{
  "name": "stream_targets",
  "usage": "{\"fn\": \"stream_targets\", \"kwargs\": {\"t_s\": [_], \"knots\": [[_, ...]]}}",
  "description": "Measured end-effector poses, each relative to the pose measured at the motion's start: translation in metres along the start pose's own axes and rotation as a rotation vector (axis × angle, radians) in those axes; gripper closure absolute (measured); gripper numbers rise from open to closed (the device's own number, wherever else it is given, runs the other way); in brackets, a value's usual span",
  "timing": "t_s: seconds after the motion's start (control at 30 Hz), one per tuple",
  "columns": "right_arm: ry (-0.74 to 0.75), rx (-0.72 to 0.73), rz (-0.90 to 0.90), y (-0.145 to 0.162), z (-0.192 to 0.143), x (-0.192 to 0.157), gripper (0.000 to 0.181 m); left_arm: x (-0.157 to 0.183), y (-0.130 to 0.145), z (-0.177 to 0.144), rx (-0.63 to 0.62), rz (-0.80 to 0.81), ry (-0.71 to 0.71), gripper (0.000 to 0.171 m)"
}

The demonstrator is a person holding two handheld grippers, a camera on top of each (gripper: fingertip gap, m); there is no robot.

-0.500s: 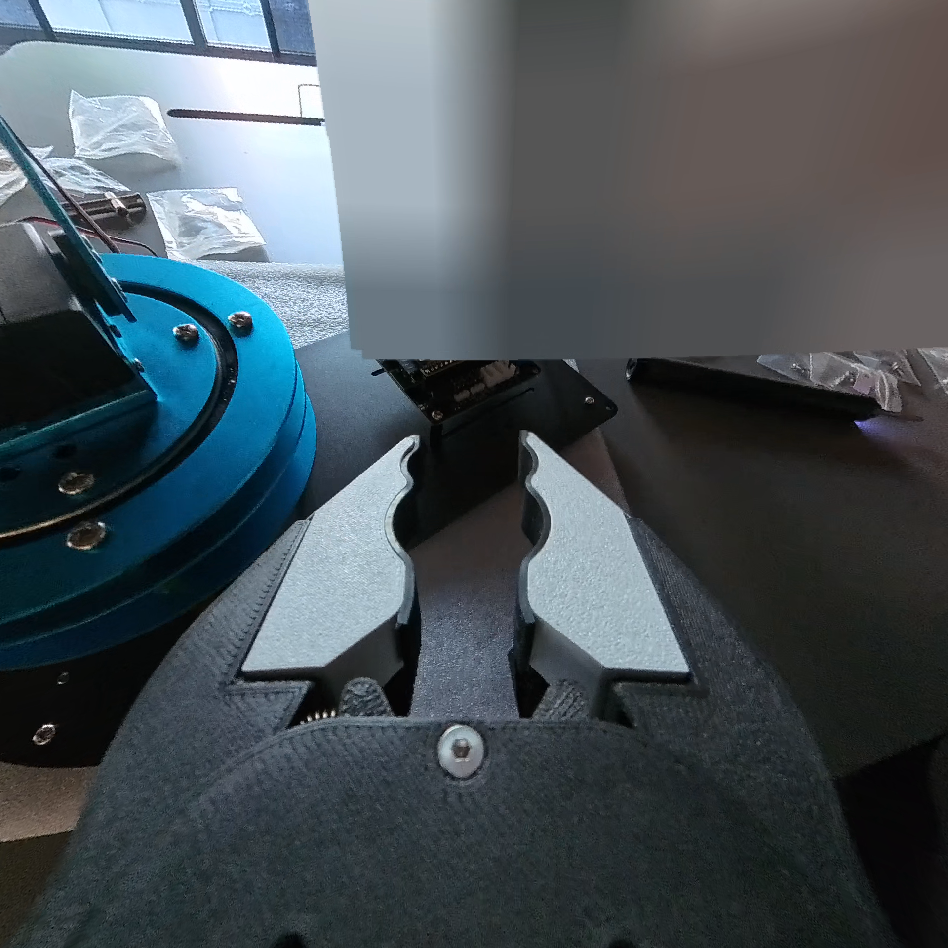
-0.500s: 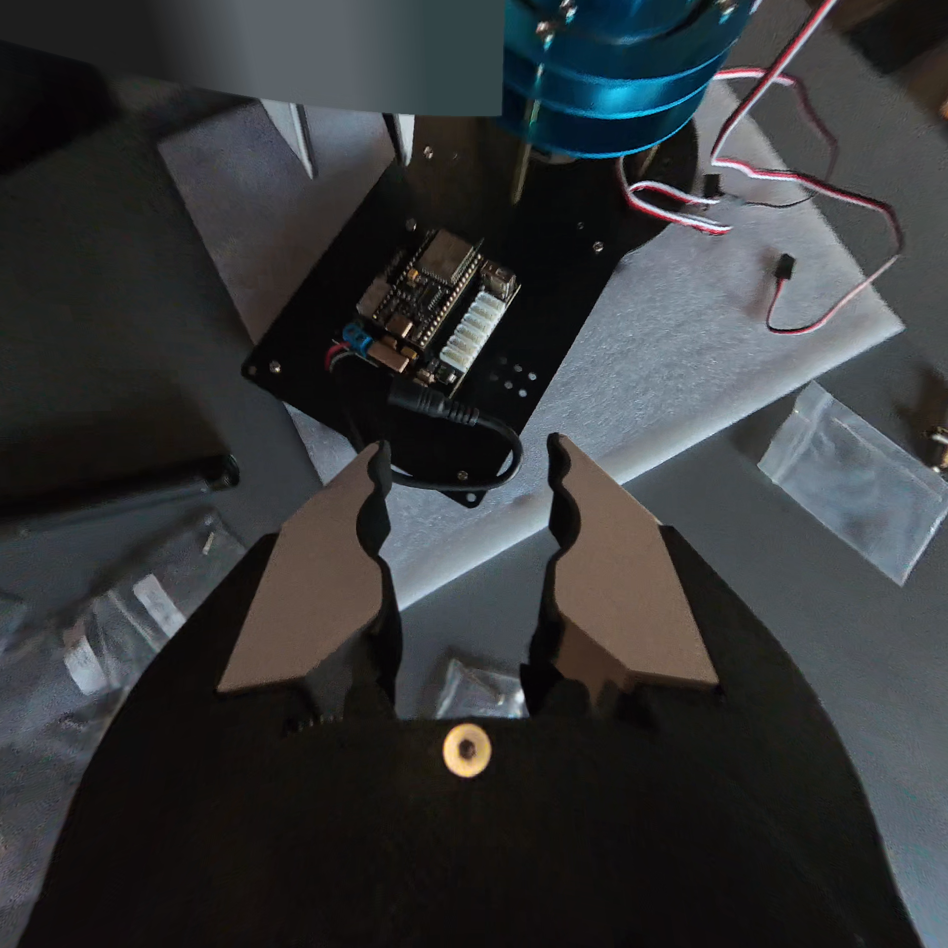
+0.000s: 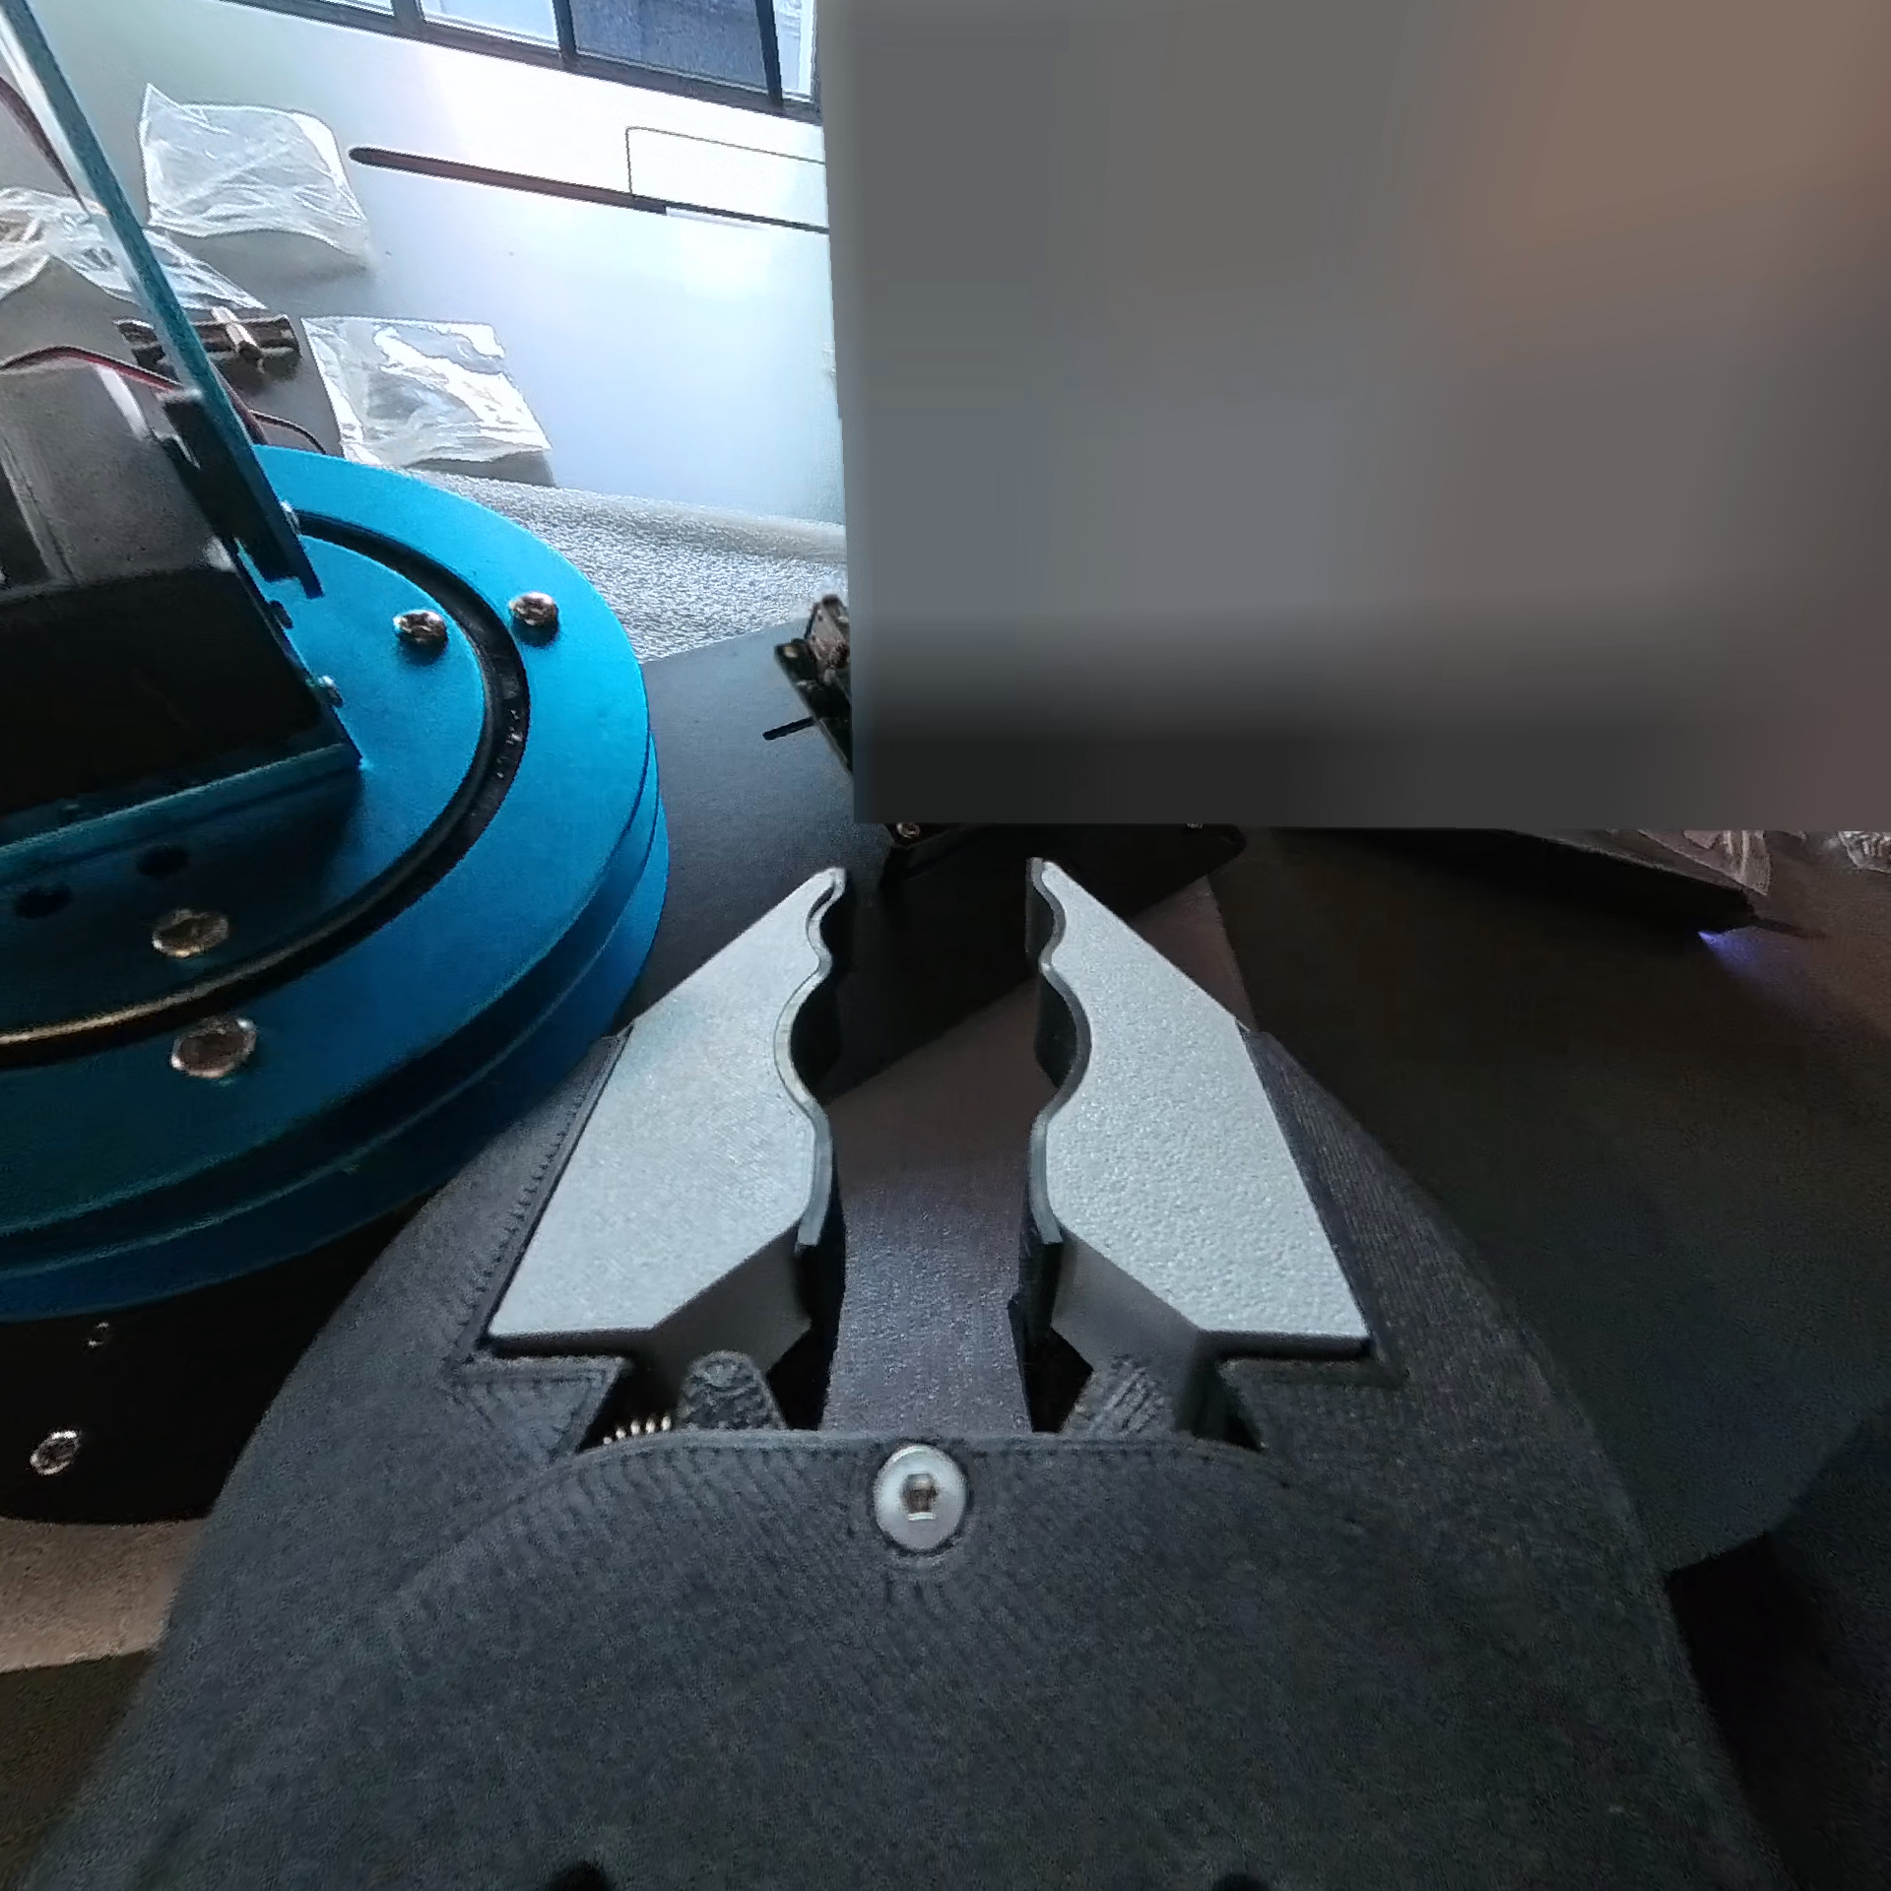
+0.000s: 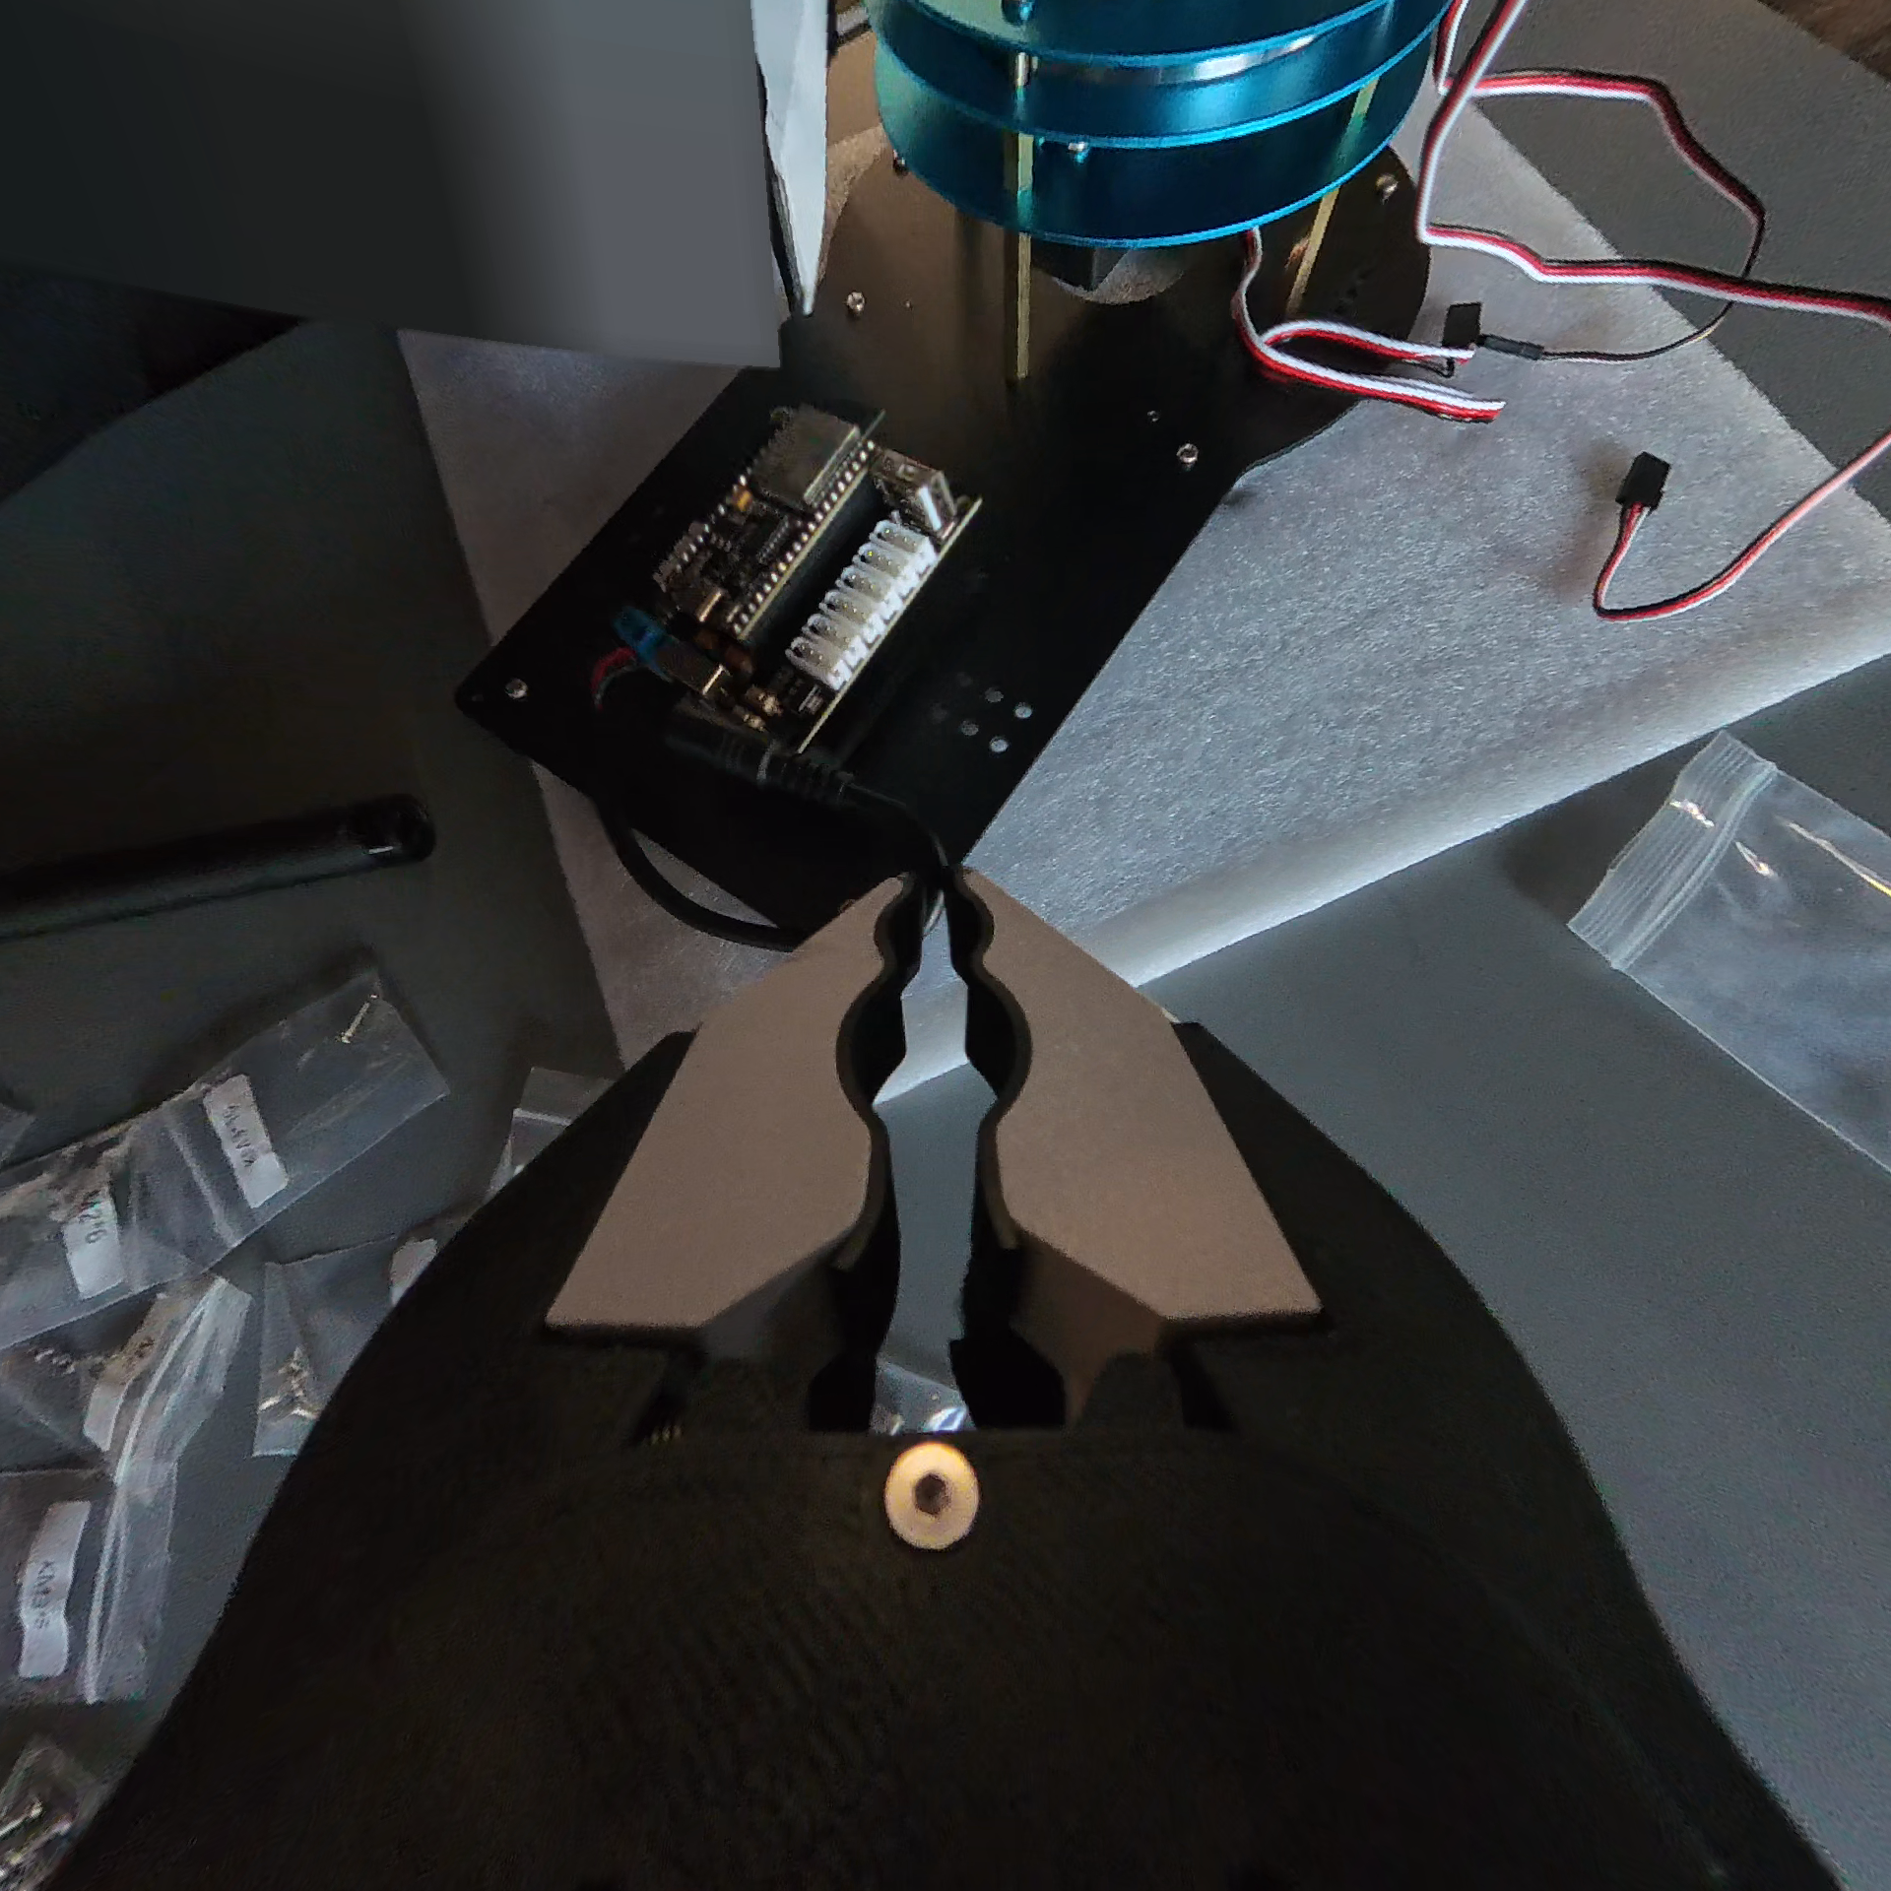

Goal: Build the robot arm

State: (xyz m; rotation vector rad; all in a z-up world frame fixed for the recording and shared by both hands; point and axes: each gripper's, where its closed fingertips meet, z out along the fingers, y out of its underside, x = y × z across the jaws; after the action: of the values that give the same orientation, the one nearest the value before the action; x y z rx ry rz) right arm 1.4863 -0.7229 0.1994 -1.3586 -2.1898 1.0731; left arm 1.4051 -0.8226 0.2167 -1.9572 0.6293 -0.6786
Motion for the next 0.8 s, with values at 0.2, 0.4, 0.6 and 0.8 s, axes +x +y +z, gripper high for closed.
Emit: {"fn": "stream_targets", "kwargs": {"t_s": [0.2,0.4,0.6,0.8], "knots": [[0.037,-0.03,-0.001,0.0,-0.005,0.006,0.159,0.001,-0.003,0.003,-0.008,-0.021,0.003,0.142],[0.084,0.204,0.486,-0.024,-0.03,-0.006,0.169,0.004,-0.019,0.003,0.028,0.053,-0.015,0.138],[0.254,0.223,0.587,-0.009,-0.011,-0.045,0.154,0.01,-0.02,0.016,-0.021,0.194,0.01,0.114],[0.281,0.292,0.709,-0.008,0.014,-0.05,0.151,0.012,-0.018,0.023,-0.072,0.322,-0.027,0.116]]}}
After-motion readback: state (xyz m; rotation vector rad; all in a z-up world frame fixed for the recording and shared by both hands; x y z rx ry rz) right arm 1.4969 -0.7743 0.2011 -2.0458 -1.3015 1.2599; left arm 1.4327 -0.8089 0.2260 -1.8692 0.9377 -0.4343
